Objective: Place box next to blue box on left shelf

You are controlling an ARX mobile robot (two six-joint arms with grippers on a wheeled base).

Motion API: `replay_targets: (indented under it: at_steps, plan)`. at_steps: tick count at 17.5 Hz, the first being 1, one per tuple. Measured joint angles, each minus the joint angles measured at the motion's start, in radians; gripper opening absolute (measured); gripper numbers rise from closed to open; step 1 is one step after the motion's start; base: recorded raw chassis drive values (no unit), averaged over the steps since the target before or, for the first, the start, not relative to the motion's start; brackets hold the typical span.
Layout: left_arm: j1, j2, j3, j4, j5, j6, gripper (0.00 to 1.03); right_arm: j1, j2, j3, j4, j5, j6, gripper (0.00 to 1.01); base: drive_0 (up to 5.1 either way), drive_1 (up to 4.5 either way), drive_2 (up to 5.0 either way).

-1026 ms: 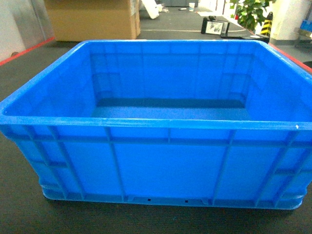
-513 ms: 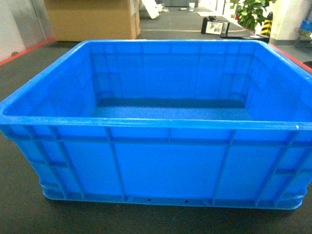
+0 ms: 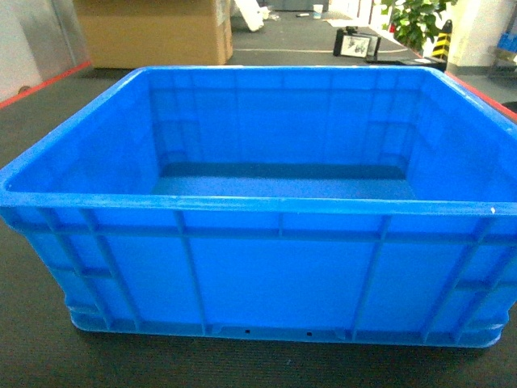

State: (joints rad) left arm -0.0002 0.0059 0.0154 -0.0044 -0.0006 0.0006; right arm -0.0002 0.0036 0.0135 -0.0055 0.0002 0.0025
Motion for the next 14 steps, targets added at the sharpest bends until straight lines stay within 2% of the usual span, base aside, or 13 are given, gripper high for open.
replay_targets:
  at_steps: [10,11,12,13,14]
  plan:
    - [0.000,0.000,0.000,0.000,0.000,0.000,0.98,0.000,0.000,0.000,0.000,0.000,0.000,0.98,0.0,0.00,0.0]
    - [0.000,0.000,0.000,0.000,0.000,0.000,0.98,0.005,0.003,0.002,-0.013,0.020,0.003,0.98,0.0,0.00,0.0]
    - [-0.042,0.023,0.007,-0.032,-0.114,0.005,0.98,0.058,0.036,0.025,-0.093,0.143,0.026,0.98,0.0,0.00,0.0]
    - [-0.115,0.072,0.009,-0.023,-0.250,0.003,0.98,0.134,0.110,0.048,-0.138,0.298,0.051,0.98,0.0,0.00,0.0]
    - [-0.172,0.131,0.017,-0.008,-0.365,0.005,0.98,0.165,0.139,0.053,-0.153,0.385,0.065,0.98,0.0,0.00,0.0]
